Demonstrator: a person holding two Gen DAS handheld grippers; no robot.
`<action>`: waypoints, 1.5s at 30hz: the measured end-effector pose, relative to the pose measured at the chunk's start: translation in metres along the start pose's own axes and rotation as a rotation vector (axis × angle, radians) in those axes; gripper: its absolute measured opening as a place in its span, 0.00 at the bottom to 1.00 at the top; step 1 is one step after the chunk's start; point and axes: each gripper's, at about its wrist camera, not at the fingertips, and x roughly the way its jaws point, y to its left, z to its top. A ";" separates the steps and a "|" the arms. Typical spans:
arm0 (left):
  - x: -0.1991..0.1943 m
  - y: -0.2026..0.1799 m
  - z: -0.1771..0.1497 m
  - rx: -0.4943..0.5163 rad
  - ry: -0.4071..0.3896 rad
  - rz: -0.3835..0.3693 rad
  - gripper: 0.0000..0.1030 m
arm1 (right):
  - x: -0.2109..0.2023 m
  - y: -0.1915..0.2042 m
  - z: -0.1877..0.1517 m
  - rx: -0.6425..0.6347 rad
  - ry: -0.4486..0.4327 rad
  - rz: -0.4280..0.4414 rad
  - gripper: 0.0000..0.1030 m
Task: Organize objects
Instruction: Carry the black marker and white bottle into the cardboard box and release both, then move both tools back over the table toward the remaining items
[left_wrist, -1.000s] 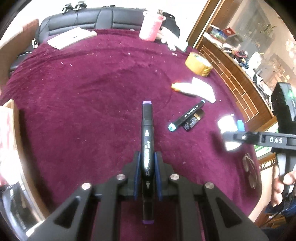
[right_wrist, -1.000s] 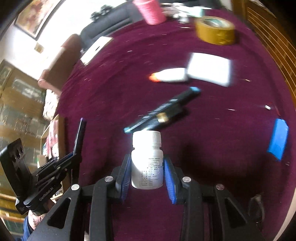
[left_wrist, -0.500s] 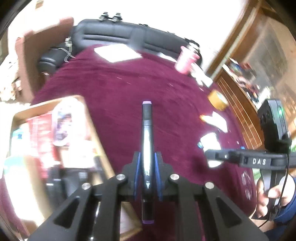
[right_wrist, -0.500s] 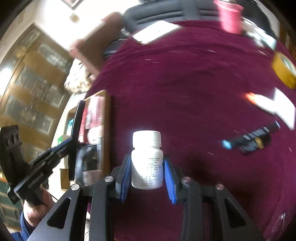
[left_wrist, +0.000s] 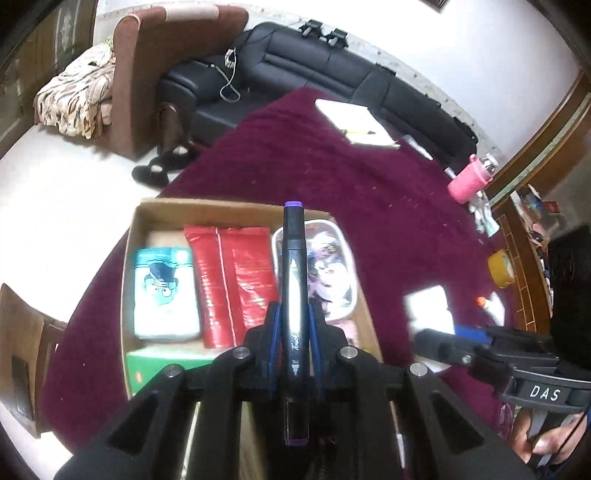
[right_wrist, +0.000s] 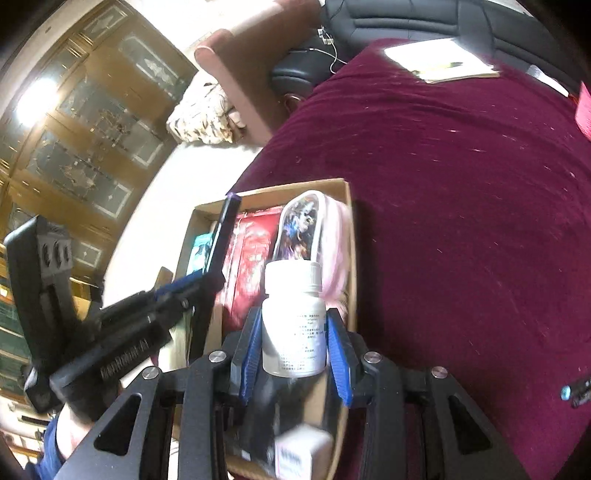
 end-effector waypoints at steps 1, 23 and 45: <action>0.004 0.002 0.001 0.000 0.007 0.019 0.14 | 0.006 0.003 0.001 0.002 0.007 0.002 0.37; 0.026 0.032 -0.002 -0.120 0.046 0.007 0.14 | 0.050 0.014 0.033 0.052 0.056 -0.002 0.42; 0.002 -0.029 -0.017 0.013 0.000 -0.002 0.31 | -0.041 -0.069 -0.015 0.260 -0.058 0.041 0.49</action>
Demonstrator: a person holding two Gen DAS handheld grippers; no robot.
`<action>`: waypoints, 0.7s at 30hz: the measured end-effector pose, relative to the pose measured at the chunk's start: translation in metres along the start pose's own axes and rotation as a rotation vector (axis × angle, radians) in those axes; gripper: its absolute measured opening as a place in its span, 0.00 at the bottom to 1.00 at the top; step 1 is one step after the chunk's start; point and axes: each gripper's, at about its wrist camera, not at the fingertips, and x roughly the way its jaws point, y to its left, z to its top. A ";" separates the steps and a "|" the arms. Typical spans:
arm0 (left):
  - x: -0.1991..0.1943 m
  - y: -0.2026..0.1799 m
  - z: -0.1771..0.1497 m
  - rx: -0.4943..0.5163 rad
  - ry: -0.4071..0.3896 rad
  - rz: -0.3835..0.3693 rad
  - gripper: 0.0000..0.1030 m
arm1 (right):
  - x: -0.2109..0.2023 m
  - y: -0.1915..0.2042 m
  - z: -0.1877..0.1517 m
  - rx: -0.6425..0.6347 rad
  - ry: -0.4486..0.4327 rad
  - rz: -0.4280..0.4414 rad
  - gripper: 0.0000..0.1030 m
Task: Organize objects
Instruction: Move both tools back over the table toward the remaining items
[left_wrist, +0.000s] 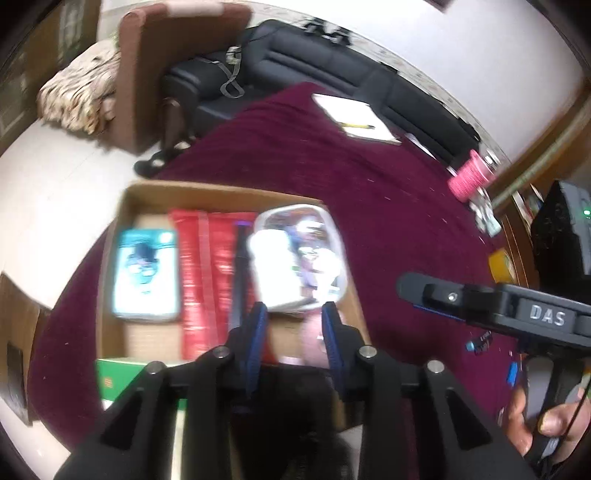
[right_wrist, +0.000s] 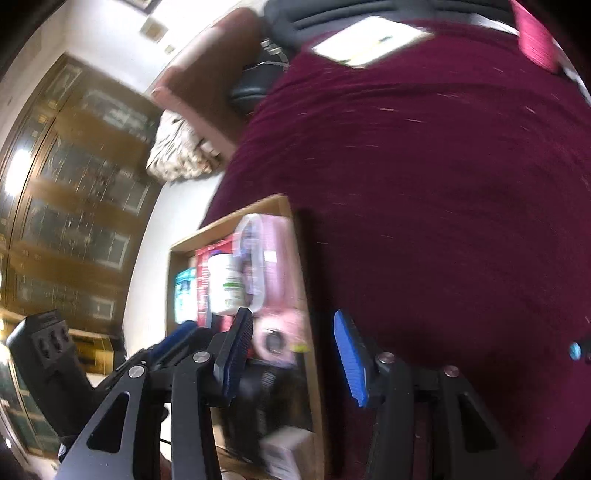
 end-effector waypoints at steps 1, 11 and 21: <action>0.000 -0.009 -0.001 0.020 -0.001 -0.005 0.32 | -0.008 -0.012 -0.002 0.021 -0.009 -0.003 0.49; 0.028 -0.128 -0.032 0.294 0.079 -0.112 0.37 | -0.095 -0.148 -0.040 0.252 -0.115 -0.076 0.52; 0.070 -0.235 -0.064 0.467 0.183 -0.199 0.38 | -0.182 -0.275 -0.075 0.461 -0.219 -0.171 0.59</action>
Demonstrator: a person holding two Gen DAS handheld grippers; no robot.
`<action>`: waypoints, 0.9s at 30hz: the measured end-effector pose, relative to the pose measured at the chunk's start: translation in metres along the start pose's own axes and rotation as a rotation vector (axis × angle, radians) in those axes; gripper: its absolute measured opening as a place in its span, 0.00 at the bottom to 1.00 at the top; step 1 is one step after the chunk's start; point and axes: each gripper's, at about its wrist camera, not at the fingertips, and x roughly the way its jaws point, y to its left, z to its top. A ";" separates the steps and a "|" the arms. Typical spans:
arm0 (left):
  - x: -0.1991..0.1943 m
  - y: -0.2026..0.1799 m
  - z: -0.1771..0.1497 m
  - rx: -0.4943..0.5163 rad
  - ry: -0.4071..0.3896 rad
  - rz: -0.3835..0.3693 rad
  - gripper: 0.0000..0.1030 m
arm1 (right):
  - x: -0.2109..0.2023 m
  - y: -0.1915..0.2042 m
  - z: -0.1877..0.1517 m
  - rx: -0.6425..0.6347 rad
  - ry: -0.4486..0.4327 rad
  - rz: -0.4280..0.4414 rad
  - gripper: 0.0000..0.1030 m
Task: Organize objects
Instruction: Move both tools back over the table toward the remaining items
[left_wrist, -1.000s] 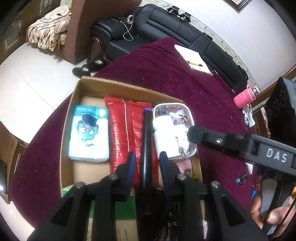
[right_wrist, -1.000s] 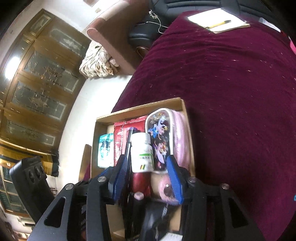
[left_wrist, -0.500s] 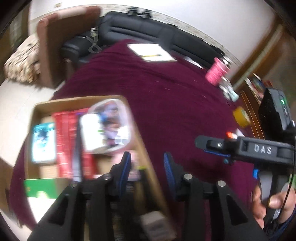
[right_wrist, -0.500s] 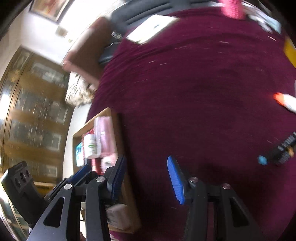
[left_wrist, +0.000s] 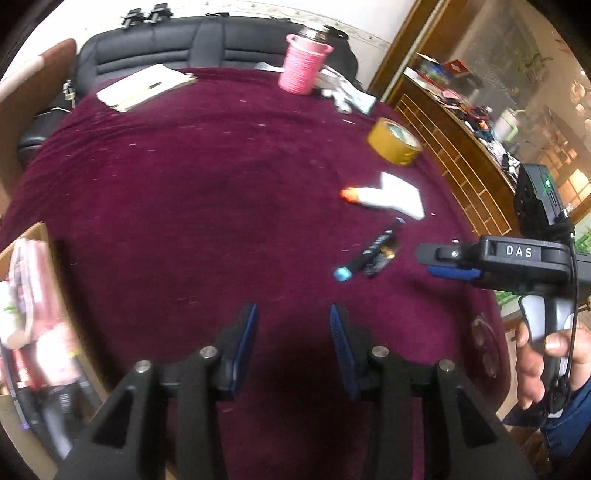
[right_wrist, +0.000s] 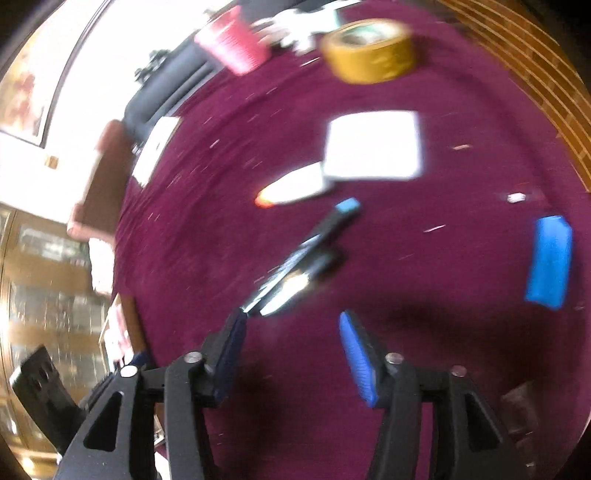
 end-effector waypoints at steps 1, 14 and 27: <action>0.005 -0.009 0.000 0.006 0.005 -0.002 0.39 | -0.004 -0.007 0.006 0.012 -0.010 -0.014 0.60; 0.001 -0.067 -0.032 0.058 -0.028 0.022 0.41 | 0.036 -0.017 0.107 0.058 -0.005 -0.177 0.77; -0.078 -0.022 -0.029 -0.018 -0.199 0.174 0.51 | 0.081 0.009 0.120 -0.100 -0.008 -0.410 0.63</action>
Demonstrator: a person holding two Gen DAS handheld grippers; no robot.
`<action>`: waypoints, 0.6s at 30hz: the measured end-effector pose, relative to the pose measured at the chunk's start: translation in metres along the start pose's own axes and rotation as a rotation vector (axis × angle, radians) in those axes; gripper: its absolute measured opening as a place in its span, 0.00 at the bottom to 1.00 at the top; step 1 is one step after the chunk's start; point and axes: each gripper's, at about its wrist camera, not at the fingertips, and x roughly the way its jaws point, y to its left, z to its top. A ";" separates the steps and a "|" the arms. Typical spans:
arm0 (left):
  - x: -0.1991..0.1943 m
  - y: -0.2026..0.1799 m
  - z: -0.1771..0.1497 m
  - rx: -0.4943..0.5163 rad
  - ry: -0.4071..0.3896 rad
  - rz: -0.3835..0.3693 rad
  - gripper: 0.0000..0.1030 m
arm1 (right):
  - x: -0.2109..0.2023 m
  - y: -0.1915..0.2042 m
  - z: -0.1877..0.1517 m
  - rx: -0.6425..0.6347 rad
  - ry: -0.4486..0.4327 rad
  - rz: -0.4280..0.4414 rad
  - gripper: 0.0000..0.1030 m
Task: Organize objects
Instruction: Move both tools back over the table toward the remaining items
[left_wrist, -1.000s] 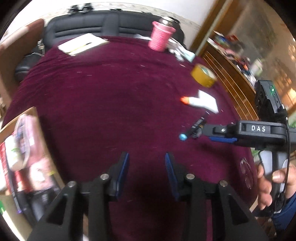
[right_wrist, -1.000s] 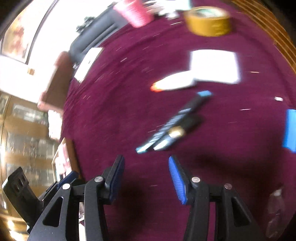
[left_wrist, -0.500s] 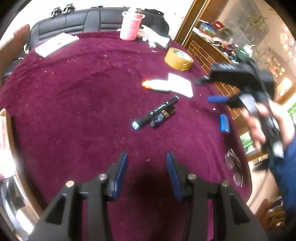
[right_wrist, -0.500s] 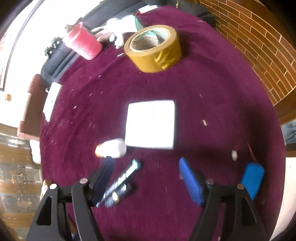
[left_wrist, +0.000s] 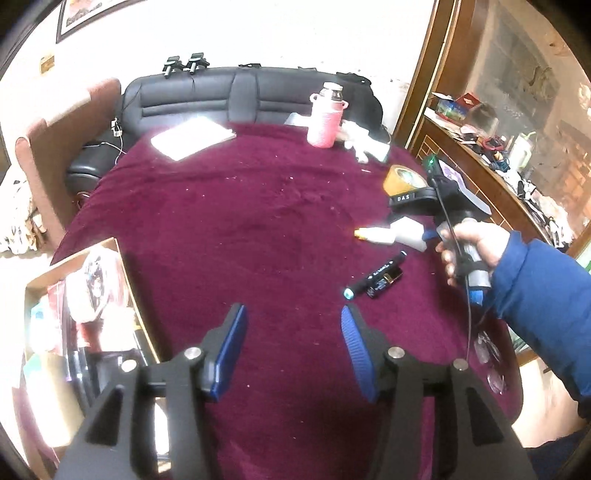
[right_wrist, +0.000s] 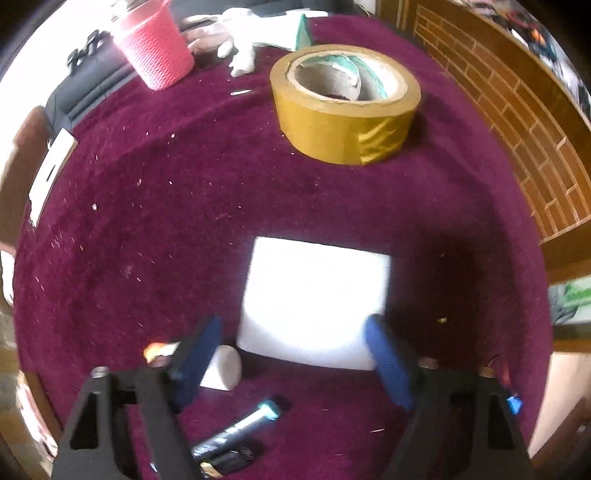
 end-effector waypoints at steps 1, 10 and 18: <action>0.004 -0.001 0.002 0.004 0.008 -0.010 0.51 | -0.002 -0.004 -0.001 -0.020 -0.007 -0.005 0.56; 0.060 -0.038 0.039 0.105 0.076 -0.133 0.51 | -0.029 -0.080 -0.030 0.074 -0.001 0.235 0.23; 0.119 -0.082 0.082 0.211 0.119 -0.187 0.56 | -0.065 -0.098 -0.025 0.046 -0.083 0.287 0.56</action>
